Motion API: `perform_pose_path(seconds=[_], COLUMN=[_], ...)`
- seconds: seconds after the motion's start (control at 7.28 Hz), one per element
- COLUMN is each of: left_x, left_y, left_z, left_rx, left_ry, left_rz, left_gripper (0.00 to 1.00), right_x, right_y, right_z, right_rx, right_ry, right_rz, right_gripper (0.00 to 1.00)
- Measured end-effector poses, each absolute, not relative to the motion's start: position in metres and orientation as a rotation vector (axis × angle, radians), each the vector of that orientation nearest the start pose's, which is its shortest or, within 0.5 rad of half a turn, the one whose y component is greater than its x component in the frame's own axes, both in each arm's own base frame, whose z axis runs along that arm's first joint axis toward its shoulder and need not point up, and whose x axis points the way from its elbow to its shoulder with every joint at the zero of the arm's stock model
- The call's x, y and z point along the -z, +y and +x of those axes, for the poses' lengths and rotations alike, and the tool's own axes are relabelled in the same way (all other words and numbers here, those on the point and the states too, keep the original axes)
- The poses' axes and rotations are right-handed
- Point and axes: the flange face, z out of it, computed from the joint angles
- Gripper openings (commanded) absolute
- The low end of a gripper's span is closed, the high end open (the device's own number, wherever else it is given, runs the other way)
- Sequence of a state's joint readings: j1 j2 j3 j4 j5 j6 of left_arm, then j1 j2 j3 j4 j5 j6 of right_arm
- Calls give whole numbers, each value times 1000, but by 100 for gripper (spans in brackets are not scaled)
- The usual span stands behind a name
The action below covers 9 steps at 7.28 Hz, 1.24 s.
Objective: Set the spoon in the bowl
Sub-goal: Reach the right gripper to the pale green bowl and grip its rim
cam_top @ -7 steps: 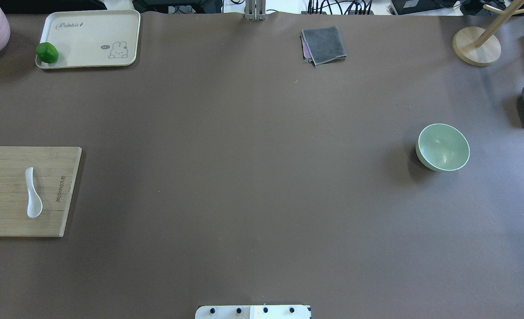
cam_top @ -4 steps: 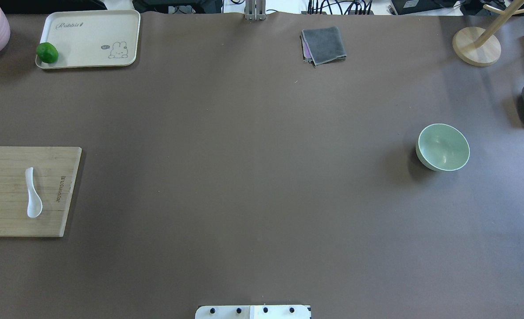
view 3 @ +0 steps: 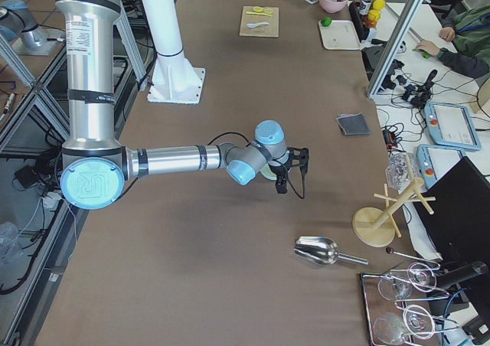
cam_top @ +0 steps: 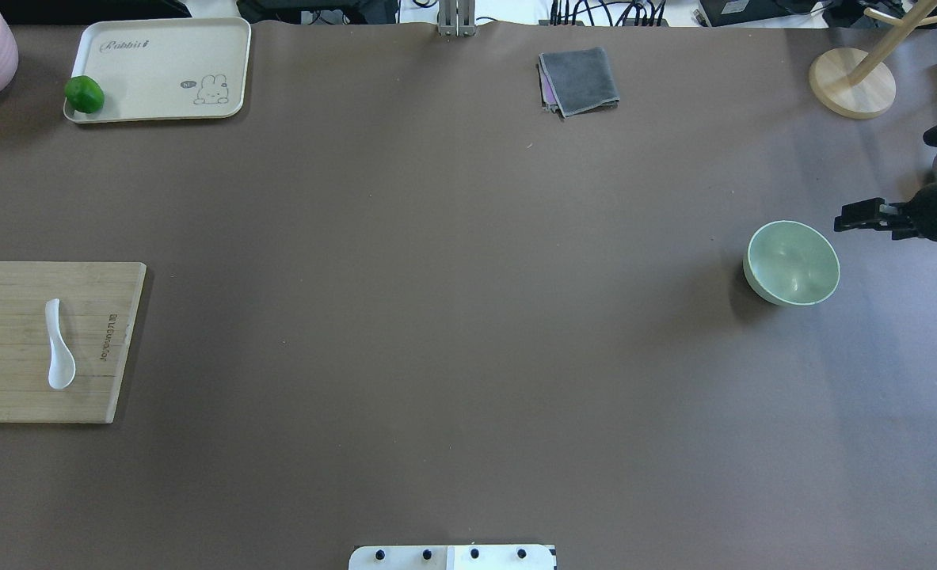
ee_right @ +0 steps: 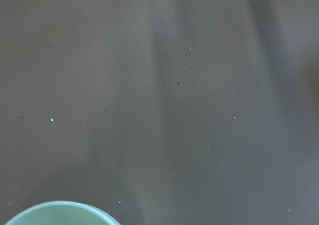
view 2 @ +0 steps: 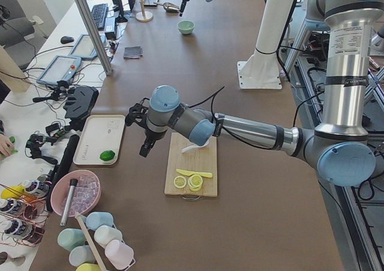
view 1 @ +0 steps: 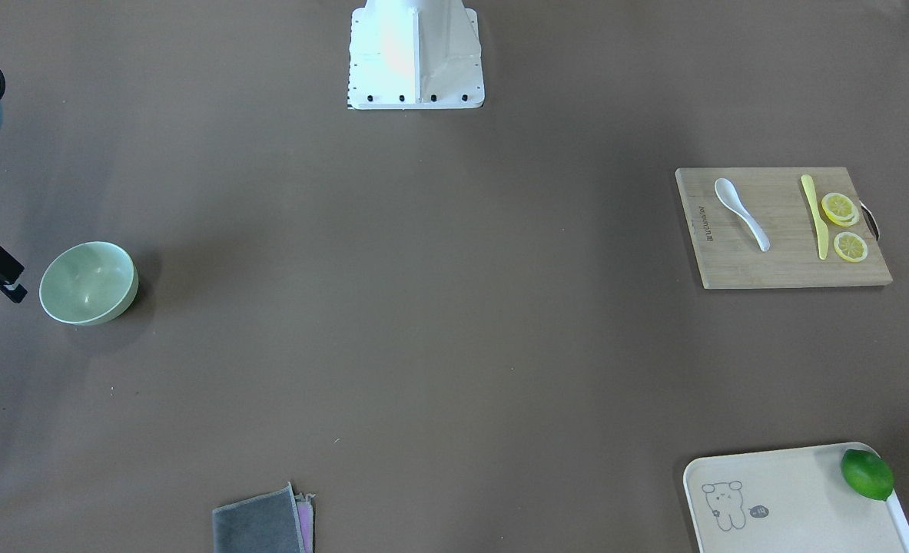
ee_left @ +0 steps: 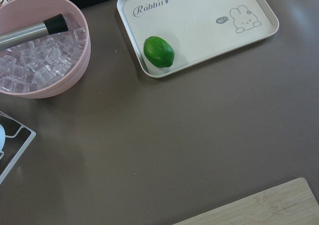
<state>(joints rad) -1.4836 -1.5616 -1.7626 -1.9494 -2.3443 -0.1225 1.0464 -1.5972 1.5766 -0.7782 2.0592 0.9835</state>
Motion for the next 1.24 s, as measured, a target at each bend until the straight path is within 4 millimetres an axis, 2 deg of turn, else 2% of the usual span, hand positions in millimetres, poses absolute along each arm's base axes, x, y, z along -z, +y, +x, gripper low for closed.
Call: perform_pose_path(seconds=[0.14,0.41,0.69,0.82,0.96,1.1,1.24], left_x=[-523,-523,-524,-524,-524,-525,-525], left_y=[-508,-508,-508,-507,-507,-507,-507], left_z=[-19,-19,-19,-19,-19,-19,-19], left_rx=[-184,-185,-186,-186,-185,-185,-185], left_ry=[804,805,805,805,805,805,805], left_rz=[451,450,450,449,448,448,447], left_gripper=[98,98,98,98,98,98,98], right_x=[-599,-592,-583,-583,-584,-589,-593], right_y=[-483,-477,-474,-470,-465,-456,-447], right_z=[-193,-205,-209,-210,-211,-212,-214], right_rx=[-268,-320,-327,-324,-319,-313,-305], right_ry=[-876,-909,-926,-926,-923,-914,-907], right_rz=[233,221,221,219,216,214,213], right_gripper=[62,62,57,57,52,18,0])
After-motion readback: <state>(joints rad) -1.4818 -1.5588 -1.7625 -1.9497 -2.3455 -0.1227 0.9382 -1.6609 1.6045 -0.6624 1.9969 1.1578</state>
